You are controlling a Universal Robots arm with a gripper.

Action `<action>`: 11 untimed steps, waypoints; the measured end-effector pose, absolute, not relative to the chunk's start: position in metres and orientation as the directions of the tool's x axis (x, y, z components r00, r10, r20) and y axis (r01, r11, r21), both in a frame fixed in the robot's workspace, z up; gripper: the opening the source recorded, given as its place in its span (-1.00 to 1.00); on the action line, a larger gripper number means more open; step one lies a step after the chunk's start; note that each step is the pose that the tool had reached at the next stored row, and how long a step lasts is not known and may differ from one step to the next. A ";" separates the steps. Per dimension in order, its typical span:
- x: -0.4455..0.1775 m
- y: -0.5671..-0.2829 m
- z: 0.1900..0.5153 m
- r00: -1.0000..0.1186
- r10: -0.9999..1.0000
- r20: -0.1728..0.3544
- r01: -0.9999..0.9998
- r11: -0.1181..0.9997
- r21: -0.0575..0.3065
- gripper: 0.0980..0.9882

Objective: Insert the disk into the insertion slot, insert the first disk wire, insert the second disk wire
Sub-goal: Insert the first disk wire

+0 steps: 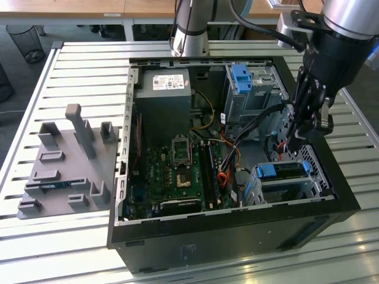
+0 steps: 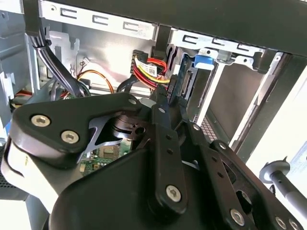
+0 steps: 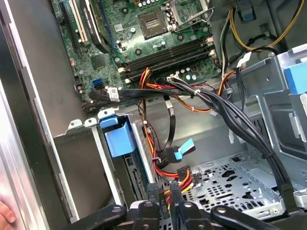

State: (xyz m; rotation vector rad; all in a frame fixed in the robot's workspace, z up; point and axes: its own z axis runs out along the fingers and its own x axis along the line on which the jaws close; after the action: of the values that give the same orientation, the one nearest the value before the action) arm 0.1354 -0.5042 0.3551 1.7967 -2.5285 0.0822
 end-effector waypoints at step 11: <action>0.137 -0.504 0.356 -0.318 -0.945 0.069 -0.948 0.318 -0.018 -0.69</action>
State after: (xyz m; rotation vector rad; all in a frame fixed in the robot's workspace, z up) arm 0.1368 -0.5043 0.3563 1.8065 -2.5125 0.0845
